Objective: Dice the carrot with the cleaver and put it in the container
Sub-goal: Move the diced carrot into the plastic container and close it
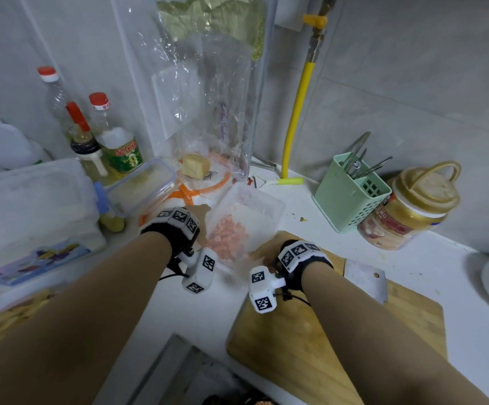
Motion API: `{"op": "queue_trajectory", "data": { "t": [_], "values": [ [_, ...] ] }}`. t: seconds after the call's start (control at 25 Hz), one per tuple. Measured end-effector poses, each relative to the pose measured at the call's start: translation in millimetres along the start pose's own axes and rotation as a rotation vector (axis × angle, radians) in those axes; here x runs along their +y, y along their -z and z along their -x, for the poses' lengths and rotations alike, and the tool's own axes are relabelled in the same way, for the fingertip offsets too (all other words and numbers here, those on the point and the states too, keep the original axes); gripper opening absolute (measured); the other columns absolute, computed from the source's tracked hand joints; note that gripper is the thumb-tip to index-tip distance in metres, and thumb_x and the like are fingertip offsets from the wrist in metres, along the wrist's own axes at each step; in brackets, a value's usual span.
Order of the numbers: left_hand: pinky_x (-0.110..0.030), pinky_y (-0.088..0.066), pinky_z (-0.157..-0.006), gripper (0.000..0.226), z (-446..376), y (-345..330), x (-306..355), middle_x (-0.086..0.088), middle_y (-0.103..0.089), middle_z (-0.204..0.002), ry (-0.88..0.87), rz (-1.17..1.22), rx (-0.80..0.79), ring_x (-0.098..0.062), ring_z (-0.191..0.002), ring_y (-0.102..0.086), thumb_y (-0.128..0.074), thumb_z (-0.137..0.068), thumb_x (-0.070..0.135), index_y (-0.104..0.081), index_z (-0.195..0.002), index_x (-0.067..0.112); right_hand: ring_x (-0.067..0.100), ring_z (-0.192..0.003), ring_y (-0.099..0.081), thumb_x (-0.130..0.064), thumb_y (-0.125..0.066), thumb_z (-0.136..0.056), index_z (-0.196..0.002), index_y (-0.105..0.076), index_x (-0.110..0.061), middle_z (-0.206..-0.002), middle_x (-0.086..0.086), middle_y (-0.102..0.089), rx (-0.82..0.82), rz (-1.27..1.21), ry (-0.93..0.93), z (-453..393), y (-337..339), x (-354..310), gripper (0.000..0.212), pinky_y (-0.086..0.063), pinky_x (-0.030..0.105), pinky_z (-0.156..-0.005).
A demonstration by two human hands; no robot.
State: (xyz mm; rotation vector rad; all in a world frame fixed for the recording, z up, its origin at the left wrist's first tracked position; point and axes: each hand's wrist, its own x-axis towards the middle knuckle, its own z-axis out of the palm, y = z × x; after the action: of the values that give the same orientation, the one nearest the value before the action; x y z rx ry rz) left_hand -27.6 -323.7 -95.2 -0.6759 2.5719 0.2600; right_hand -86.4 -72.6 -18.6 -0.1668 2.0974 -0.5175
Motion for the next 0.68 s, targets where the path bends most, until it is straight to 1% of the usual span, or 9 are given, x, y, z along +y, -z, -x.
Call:
{"op": "queue_trajectory", "data": {
  "t": [0.04,0.08,0.12,0.16,0.24,0.32,0.4,0.56,0.68],
  "values": [
    [-0.046,-0.048,-0.1,0.116,-6.7,0.4,-2.3,0.005,-0.043,-0.148,-0.024,0.005,0.043,-0.025,-0.126,-0.053,-0.081,-0.049,0.06,-0.024,-0.148,0.039,0.032,-0.092,-0.066,-0.053,-0.095,-0.023,-0.105,-0.07,-0.009,-0.094,0.013,-0.07,0.105,-0.063,0.004,2.5,8.4,-5.2,0.096,-0.053,0.045,-0.088],
    [-0.047,-0.044,-0.105,0.125,10.3,13.7,8.7,0.003,-0.035,-0.154,-0.062,-0.028,0.043,-0.024,-0.133,-0.046,-0.082,-0.047,0.059,-0.016,-0.151,0.041,0.034,-0.112,-0.059,-0.049,-0.096,-0.03,-0.131,-0.054,-0.005,-0.119,0.017,-0.063,0.171,-0.04,0.019,11.3,17.8,-13.3,0.117,-0.048,0.047,-0.097],
    [-0.045,-0.036,-0.112,0.128,23.3,29.2,18.2,0.003,-0.024,-0.159,-0.118,-0.066,0.052,-0.023,-0.141,-0.036,-0.084,-0.053,0.053,-0.007,-0.154,0.037,0.035,-0.132,-0.044,-0.045,-0.094,-0.045,-0.148,-0.028,-0.004,-0.142,0.018,-0.045,0.235,0.016,0.021,10.0,26.8,-18.0,0.129,-0.039,0.048,-0.107],
    [-0.042,-0.026,-0.118,0.123,31.4,40.6,28.1,0.004,-0.013,-0.162,-0.181,-0.099,0.052,-0.021,-0.147,-0.022,-0.083,-0.065,0.041,0.0,-0.156,0.029,0.033,-0.143,-0.026,-0.042,-0.091,-0.056,-0.153,-0.005,-0.004,-0.156,0.016,-0.023,0.282,0.099,0.044,9.8,31.4,-19.3,0.135,-0.03,0.048,-0.114],
    [-0.036,-0.011,-0.122,0.109,34.1,62.1,45.8,0.001,0.002,-0.163,-0.282,-0.202,0.052,-0.019,-0.151,-0.003,-0.075,-0.08,0.024,0.003,-0.155,0.015,0.03,-0.149,-0.007,-0.041,-0.089,-0.061,-0.152,0.015,-0.005,-0.162,0.01,0.004,0.305,0.293,0.13,7.5,37.6,-18.9,0.142,-0.017,0.043,-0.119],
    [-0.039,-0.008,-0.122,0.102,22.4,65.3,59.1,-0.008,0.008,-0.163,-0.333,-0.306,0.087,-0.024,-0.151,0.004,-0.07,-0.085,0.023,0.004,-0.155,0.01,0.027,-0.15,0.002,-0.046,-0.087,-0.062,-0.15,0.019,-0.004,-0.162,0.009,0.012,0.264,0.448,0.151,-1.1,41.3,-17.8,0.144,-0.008,0.037,-0.12],
    [-0.041,-0.005,-0.122,0.093,10.9,63.4,64.9,-0.013,0.005,-0.163,-0.33,-0.337,0.076,-0.028,-0.15,0.004,-0.065,-0.088,0.022,-0.001,-0.154,0.006,0.025,-0.15,0.004,-0.047,-0.085,-0.065,-0.15,0.018,-0.001,-0.162,0.012,0.01,0.222,0.526,0.143,-10.1,40.9,-15.9,0.141,-0.006,0.035,-0.119],
    [-0.046,-0.001,-0.122,0.093,5.4,68.1,69.7,-0.014,0.001,-0.162,-0.407,-0.578,0.084,-0.037,-0.149,0.007,-0.062,-0.088,0.03,-0.002,-0.152,0.0,0.029,-0.148,-0.01,-0.052,-0.087,-0.059,-0.151,0.008,0.002,-0.16,0.015,-0.004,0.254,0.629,0.148,-16.8,43.8,-24.3,0.143,-0.019,0.041,-0.119],
    [-0.045,-0.004,-0.122,0.081,16.3,69.1,71.8,-0.013,0.002,-0.162,-0.414,-0.675,0.128,-0.034,-0.149,0.006,-0.052,-0.094,0.026,-0.003,-0.153,0.001,0.032,-0.143,-0.023,-0.048,-0.084,-0.067,-0.15,-0.016,-0.001,-0.155,0.014,-0.018,0.294,0.692,0.146,-14.2,41.0,-33.1,0.117,-0.03,0.046,-0.113]
  ]
}}
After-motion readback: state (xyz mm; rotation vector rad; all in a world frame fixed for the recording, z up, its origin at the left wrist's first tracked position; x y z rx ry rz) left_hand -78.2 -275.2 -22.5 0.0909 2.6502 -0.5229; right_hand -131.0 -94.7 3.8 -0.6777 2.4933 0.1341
